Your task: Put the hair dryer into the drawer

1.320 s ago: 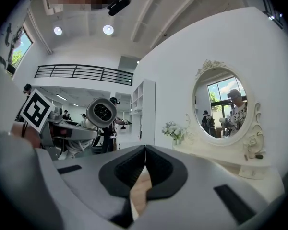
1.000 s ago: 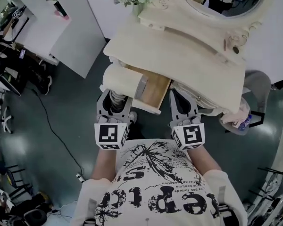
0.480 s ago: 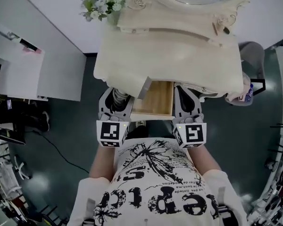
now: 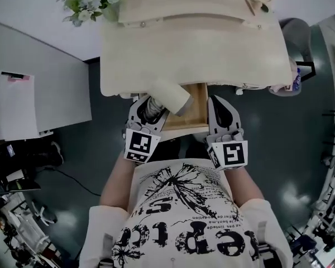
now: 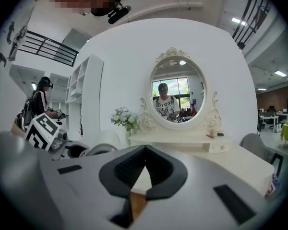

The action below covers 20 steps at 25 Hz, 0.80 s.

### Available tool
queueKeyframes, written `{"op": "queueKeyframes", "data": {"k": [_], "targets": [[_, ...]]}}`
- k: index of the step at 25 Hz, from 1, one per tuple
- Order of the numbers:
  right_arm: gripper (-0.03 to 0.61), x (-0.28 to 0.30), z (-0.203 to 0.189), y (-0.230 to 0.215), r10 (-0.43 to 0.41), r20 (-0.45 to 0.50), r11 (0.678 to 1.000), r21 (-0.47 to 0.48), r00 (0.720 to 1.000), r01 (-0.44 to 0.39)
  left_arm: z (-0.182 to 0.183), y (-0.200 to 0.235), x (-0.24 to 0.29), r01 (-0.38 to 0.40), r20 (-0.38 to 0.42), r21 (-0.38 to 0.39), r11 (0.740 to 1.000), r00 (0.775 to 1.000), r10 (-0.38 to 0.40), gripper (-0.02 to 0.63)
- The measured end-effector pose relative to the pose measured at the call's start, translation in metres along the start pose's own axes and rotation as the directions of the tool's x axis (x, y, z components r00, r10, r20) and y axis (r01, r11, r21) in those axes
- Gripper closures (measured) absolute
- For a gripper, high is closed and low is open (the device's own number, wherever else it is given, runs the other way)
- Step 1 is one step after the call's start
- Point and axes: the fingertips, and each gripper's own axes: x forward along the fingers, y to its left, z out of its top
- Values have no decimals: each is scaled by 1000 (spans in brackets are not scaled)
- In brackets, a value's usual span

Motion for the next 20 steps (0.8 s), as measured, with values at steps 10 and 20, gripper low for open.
{"op": "queueKeyframes", "data": {"k": [10, 20], "targets": [[561, 21, -50, -19, -26, -87, 999, 42, 996, 30, -94, -39, 75, 307, -272, 82, 948, 922, -275, 362], [561, 19, -89, -39, -38, -161, 997, 65, 986, 49, -167, -83, 123, 573, -513, 112, 812, 733, -447, 360]]}}
